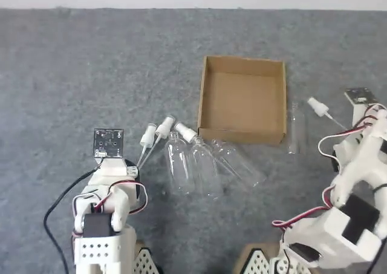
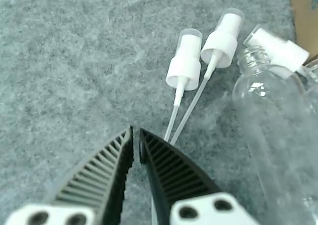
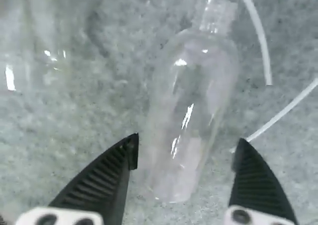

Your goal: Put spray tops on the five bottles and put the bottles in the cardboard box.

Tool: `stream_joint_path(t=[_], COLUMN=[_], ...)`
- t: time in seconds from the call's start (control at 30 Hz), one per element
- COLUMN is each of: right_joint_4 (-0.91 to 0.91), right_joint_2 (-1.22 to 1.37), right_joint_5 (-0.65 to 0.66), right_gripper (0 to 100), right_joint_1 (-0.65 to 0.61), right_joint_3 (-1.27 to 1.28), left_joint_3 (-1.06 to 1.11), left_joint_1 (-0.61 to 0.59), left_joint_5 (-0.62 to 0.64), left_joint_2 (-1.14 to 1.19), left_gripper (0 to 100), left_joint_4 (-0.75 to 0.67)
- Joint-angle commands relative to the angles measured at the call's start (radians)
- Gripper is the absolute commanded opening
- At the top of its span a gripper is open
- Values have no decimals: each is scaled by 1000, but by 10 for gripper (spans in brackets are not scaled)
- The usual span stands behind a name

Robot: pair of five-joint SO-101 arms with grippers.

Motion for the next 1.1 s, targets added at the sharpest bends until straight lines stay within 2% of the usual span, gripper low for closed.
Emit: stream_joint_path(t=[0.0,0.4,0.6,0.93,1.07], right_joint_4=[15,5,4,2,13], right_joint_2=[-28,64,320,717,820], right_joint_5=[-9,-38,3,0,-5], right_gripper=[271,270,270,270,194], right_joint_1=[-45,-288,-298,-305,-297], right_joint_3=[-84,-456,-680,-1040,-1111], left_joint_3=[-5,-5,-5,-5,-5], left_joint_1=[-2,-2,-2,0,0], left_joint_5=[-2,-2,-2,-2,-2], left_joint_2=[-12,-12,-12,-12,-12], left_gripper=[14,14,14,14,14], left_joint_4=[6,6,6,6,6])
